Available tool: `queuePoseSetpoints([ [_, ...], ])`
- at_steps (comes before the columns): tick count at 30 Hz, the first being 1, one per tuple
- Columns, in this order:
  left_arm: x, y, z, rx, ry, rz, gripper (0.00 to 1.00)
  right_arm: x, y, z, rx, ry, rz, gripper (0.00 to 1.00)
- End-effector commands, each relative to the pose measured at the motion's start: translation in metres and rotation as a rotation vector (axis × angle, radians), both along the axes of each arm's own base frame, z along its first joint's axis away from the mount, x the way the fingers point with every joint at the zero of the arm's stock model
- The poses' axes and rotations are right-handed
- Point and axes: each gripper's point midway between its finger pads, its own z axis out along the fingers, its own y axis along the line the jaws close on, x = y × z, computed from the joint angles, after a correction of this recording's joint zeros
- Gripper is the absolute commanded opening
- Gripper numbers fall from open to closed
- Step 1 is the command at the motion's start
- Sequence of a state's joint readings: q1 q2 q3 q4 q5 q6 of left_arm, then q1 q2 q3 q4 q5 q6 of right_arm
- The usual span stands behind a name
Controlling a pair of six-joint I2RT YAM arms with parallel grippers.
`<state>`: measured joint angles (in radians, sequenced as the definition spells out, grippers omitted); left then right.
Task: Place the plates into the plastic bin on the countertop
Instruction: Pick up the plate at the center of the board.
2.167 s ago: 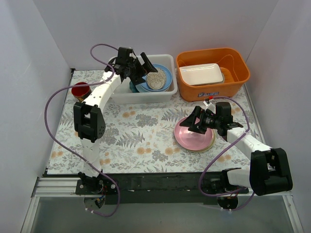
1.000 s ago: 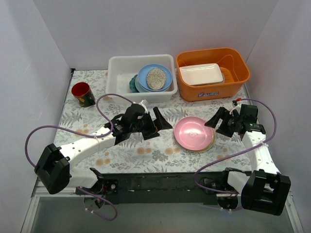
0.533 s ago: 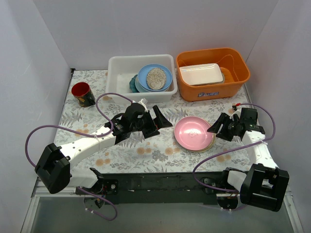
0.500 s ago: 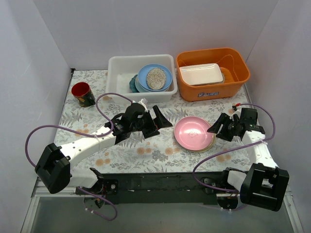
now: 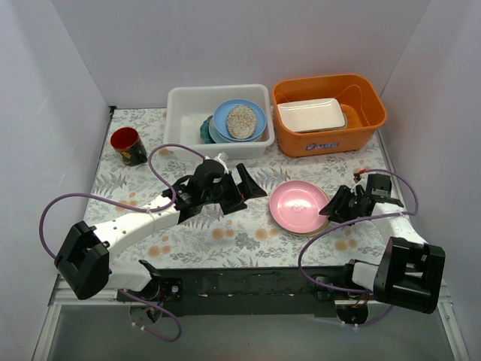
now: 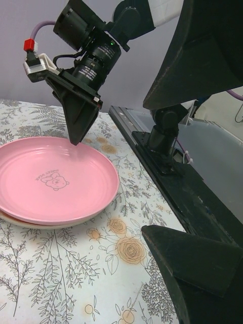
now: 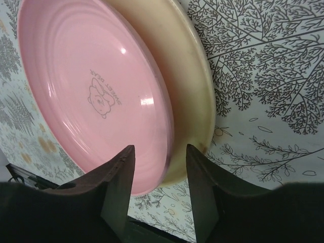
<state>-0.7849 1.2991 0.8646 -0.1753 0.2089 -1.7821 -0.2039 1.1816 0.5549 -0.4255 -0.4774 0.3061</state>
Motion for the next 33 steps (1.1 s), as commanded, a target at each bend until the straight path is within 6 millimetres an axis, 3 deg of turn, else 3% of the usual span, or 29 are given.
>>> queuePoseSetpoints([
  [1, 0.004, -0.003, 0.014, -0.020, -0.031, 0.010, 0.98, 0.004, 0.000, -0.006, 0.011, -0.027, 0.010, 0.48],
  [3, 0.005, -0.003, 0.014, -0.022, -0.028, 0.012, 0.98, 0.005, 0.000, -0.010, 0.011, -0.023, 0.010, 0.48],
  [6, 0.004, -0.003, 0.015, -0.026, -0.028, 0.012, 0.98, 0.004, 0.002, -0.015, 0.023, -0.012, 0.007, 0.38],
  [9, 0.003, -0.001, 0.013, -0.023, -0.028, 0.014, 0.98, 0.003, 0.004, -0.019, 0.040, -0.005, 0.006, 0.37],
  [16, 0.002, -0.001, 0.008, -0.019, -0.018, 0.015, 0.98, 0.001, 0.004, -0.022, 0.041, 0.007, 0.005, 0.09],
  [19, 0.002, -0.002, 0.006, -0.018, -0.015, 0.011, 0.98, 0.003, 0.004, -0.019, 0.036, -0.003, 0.007, 0.04],
  [33, 0.000, 0.000, 0.000, -0.010, -0.008, 0.009, 0.98, 0.006, 0.007, -0.011, 0.063, -0.019, 0.010, 0.01],
])
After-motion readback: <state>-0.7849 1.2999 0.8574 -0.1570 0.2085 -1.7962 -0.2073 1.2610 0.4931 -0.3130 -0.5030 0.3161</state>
